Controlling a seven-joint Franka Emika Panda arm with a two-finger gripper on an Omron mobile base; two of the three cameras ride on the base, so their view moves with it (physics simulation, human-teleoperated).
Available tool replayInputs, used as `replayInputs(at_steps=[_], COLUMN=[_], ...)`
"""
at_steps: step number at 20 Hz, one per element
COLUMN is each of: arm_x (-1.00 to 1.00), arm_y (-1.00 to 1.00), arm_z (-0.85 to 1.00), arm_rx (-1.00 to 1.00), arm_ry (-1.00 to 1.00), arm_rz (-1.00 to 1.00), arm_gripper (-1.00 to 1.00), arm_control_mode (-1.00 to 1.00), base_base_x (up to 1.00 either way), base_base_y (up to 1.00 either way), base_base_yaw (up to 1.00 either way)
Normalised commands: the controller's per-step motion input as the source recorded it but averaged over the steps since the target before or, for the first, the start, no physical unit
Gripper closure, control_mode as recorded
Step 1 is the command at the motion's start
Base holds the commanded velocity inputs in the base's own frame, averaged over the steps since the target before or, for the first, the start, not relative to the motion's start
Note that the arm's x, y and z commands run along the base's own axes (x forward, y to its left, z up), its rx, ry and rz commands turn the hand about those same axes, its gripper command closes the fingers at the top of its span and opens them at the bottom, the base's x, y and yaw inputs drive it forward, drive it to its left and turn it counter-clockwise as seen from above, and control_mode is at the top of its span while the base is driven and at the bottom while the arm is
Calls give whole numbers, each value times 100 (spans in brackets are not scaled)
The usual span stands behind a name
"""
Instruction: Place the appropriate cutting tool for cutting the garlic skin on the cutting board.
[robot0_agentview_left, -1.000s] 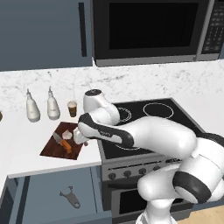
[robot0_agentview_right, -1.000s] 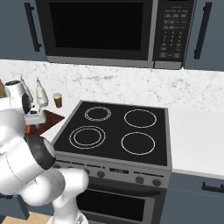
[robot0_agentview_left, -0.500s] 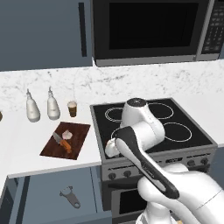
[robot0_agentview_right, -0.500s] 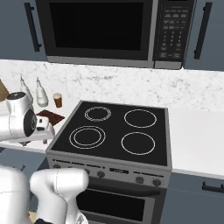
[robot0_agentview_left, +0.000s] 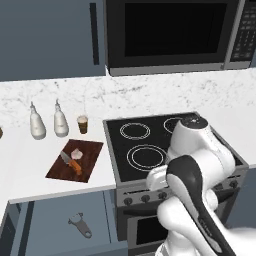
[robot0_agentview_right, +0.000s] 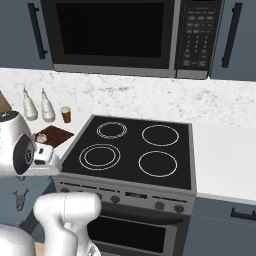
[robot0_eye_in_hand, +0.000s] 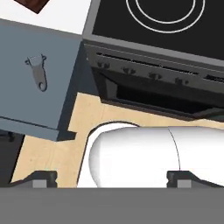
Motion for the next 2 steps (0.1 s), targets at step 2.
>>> replayInputs(at_steps=[2], arm_x=[-100], arm_y=[-22], arm_z=[54], arm_rx=[0], arm_ry=[-16], arm_rz=[-12], arm_gripper=[-100], arm_control_mode=[-100], base_base_x=[0], base_base_y=[0], base_base_yaw=[0])
